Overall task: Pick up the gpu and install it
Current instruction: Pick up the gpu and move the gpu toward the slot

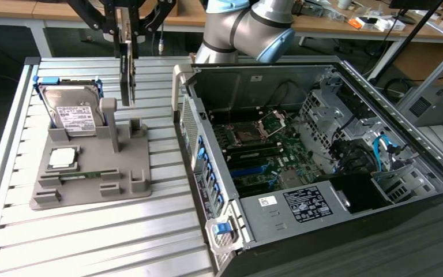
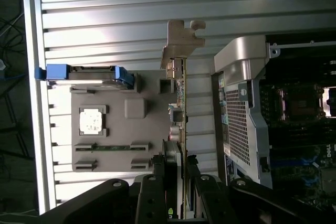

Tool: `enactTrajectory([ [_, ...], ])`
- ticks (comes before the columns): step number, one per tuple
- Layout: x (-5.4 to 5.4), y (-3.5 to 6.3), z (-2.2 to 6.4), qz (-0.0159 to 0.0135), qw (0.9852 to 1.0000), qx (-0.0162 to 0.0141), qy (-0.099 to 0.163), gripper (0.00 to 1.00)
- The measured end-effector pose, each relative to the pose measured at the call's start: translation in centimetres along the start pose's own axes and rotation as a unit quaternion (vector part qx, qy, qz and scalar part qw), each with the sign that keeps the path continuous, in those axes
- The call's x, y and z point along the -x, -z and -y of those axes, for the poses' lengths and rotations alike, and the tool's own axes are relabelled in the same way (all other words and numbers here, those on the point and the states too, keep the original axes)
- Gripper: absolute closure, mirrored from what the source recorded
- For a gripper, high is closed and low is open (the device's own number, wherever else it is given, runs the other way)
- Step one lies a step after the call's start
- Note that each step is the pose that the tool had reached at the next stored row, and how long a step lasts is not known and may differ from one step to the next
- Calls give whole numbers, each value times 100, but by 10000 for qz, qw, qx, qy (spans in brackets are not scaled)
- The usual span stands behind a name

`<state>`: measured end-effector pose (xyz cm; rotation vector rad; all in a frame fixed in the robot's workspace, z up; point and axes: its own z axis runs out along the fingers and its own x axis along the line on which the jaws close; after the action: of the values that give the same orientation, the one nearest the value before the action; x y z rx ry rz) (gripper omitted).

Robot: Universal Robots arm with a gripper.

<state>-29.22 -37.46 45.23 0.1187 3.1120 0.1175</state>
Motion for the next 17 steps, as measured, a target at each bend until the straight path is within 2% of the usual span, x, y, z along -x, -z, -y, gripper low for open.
enactTrajectory([
  [9,23,-21,21,-17,10000,-2,-1,73],
  [17,43,-20,139,-20,10000,-2,-1,73],
])
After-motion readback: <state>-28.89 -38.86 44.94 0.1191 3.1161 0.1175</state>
